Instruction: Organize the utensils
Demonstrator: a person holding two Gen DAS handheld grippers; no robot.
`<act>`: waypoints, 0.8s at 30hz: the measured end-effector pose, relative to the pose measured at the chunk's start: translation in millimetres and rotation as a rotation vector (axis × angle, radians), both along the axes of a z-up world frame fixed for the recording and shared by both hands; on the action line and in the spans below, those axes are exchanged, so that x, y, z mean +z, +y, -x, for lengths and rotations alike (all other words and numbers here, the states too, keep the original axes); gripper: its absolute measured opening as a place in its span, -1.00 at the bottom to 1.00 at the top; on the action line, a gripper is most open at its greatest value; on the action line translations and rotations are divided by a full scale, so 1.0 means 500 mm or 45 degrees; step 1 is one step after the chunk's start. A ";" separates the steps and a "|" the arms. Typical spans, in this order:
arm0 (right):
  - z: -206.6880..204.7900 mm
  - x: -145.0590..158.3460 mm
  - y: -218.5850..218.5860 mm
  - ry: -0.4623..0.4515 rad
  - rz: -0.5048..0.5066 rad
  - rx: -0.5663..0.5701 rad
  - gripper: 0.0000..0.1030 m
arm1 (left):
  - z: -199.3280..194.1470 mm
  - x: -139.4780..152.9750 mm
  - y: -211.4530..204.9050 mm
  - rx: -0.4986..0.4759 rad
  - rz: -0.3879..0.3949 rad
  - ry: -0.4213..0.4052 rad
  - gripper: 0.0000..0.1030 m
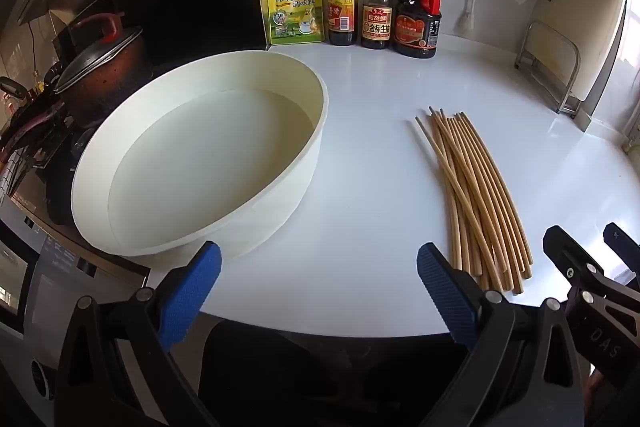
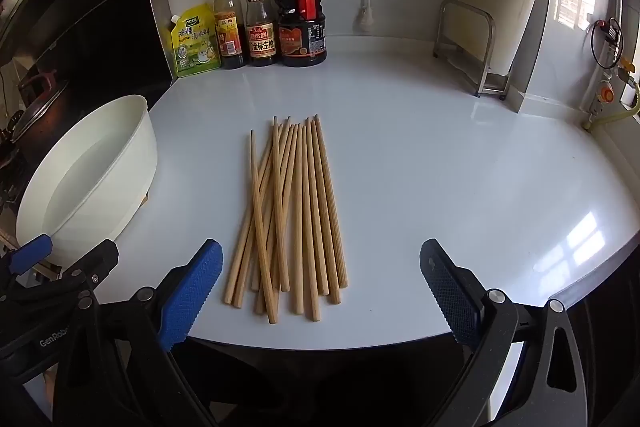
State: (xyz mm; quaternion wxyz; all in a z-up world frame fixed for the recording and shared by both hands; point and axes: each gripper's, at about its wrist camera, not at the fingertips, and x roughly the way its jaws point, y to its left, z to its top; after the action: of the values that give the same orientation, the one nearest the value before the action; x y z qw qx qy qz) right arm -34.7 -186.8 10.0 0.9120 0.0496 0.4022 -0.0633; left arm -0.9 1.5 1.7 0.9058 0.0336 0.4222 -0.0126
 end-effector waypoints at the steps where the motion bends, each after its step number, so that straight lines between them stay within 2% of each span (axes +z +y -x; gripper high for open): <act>1: 0.001 -0.007 0.001 -0.003 -0.003 0.000 0.84 | 0.000 0.000 0.000 0.001 0.000 0.000 0.88; 24: 0.003 -0.009 0.000 -0.007 -0.004 -0.008 0.84 | 0.000 -0.006 -0.006 -0.005 0.008 0.013 0.88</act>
State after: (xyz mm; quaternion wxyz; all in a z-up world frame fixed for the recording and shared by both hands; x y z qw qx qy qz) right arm -36.4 -186.9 5.6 0.9128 0.0525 0.3996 -0.0655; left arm -0.6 -1.5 -1.3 0.9038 0.0315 0.4266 -0.0159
